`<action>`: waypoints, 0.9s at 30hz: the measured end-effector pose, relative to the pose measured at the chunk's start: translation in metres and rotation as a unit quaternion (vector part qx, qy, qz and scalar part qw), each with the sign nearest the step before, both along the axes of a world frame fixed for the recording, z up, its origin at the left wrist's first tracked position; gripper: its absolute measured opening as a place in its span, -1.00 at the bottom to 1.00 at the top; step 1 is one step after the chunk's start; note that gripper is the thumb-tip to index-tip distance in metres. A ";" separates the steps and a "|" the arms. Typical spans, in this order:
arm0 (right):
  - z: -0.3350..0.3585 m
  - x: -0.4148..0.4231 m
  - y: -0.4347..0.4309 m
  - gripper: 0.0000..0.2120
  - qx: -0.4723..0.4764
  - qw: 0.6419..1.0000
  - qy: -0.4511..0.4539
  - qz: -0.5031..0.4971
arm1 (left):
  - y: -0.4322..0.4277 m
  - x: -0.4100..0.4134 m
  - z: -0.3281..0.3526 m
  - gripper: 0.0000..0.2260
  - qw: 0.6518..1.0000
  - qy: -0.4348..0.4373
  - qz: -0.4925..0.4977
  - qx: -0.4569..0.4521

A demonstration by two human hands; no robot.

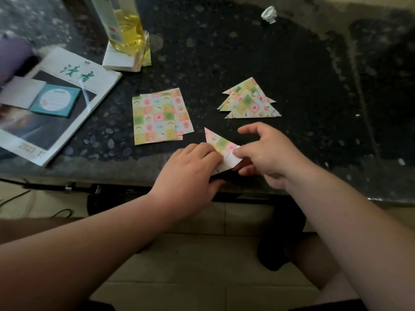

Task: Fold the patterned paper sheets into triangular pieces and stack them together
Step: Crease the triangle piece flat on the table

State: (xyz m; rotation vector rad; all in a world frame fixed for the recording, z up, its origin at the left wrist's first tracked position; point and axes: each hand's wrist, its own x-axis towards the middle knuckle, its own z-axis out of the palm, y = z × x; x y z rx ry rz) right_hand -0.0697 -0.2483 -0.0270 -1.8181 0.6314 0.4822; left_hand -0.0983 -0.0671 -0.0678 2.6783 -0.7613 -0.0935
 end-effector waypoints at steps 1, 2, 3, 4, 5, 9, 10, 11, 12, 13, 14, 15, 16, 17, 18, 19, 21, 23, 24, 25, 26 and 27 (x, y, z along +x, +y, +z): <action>0.002 -0.004 0.000 -0.54 0.031 0.999 0.010 -0.026 | 0.002 0.002 -0.001 -0.77 1.000 -0.026 0.002 0.005; 0.004 -0.009 0.000 -0.55 0.054 0.998 0.017 -0.038 | 0.004 0.005 -0.001 -0.79 0.999 -0.053 0.001 0.007; 0.004 -0.013 0.001 -0.55 0.072 0.996 0.019 -0.039 | 0.005 0.006 -0.002 -0.75 0.997 -0.077 -0.002 0.003; 0.004 -0.017 0.001 -0.55 0.080 0.996 0.018 -0.033 | 0.006 0.008 -0.003 -0.71 0.996 -0.092 -0.007 -0.004; 0.003 -0.021 0.000 -0.59 0.069 0.997 0.011 -0.014 | 0.008 0.010 -0.005 -0.68 0.994 -0.105 -0.012 -0.012; -0.003 -0.026 -0.019 -0.70 -0.196 0.943 -0.131 0.233 | 0.013 0.017 -0.014 -0.68 0.992 -0.113 -0.038 -0.034; -0.003 -0.025 -0.025 -0.59 -0.245 0.908 -0.168 0.296 | 0.015 0.019 -0.016 -0.67 0.992 -0.110 -0.045 -0.036; -0.004 -0.024 -0.030 -0.48 -0.272 0.877 -0.191 0.347 | 0.017 0.021 -0.018 -0.67 0.992 -0.110 -0.051 -0.038; -0.006 -0.023 -0.033 -0.43 -0.287 0.853 -0.209 0.382 | 0.018 0.023 -0.018 -0.67 0.992 -0.111 -0.053 -0.038; -0.010 -0.021 -0.034 -0.46 -0.297 0.836 -0.228 0.401 | 0.019 0.024 -0.018 -0.68 0.992 -0.114 -0.050 -0.037; -0.017 -0.020 -0.035 -0.56 -0.306 0.822 -0.255 0.407 | 0.019 0.024 -0.018 -0.69 0.992 -0.116 -0.045 -0.036; -0.023 -0.019 -0.034 -0.68 -0.310 0.809 -0.287 0.408 | 0.018 0.024 -0.017 -0.69 0.992 -0.119 -0.038 -0.034; -0.029 -0.019 -0.033 -0.77 -0.309 0.800 -0.313 0.407 | 0.017 0.023 -0.016 -0.70 0.992 -0.119 -0.030 -0.033; -0.032 -0.018 -0.032 -0.81 -0.305 0.797 -0.329 0.403 | 0.016 0.023 -0.014 -0.69 0.992 -0.118 -0.024 -0.032; -0.034 -0.018 -0.031 -0.82 -0.302 0.796 -0.340 0.400 | 0.015 0.022 -0.011 -0.70 0.993 -0.115 -0.020 -0.032; -0.035 -0.018 -0.030 -0.82 -0.303 0.793 -0.350 0.397 | 0.016 0.021 -0.008 -0.71 0.993 -0.115 -0.019 -0.034; -0.036 -0.017 -0.028 -0.82 -0.313 0.785 -0.363 0.393 | 0.019 0.018 -0.005 -0.75 0.992 -0.120 -0.023 -0.042; -0.037 -0.017 -0.026 -0.86 -0.316 0.781 -0.360 0.400 | 0.026 0.014 -0.005 -0.75 0.992 -0.121 -0.024 -0.037; -0.037 -0.018 -0.025 -0.89 -0.315 0.780 -0.357 0.408 | 0.029 0.013 -0.007 -0.74 0.993 -0.113 -0.021 -0.033; -0.037 -0.018 -0.024 -0.91 -0.312 0.778 -0.353 0.414 | 0.032 0.011 -0.009 -0.72 0.994 -0.099 -0.014 -0.030; -0.037 -0.017 -0.023 -0.91 -0.307 0.779 -0.352 0.418 | 0.034 0.010 -0.011 -0.71 0.996 -0.083 -0.005 -0.029; -0.037 -0.016 -0.024 -0.91 -0.300 0.782 -0.350 0.419 | 0.036 0.009 -0.013 -0.71 0.997 -0.066 0.006 -0.032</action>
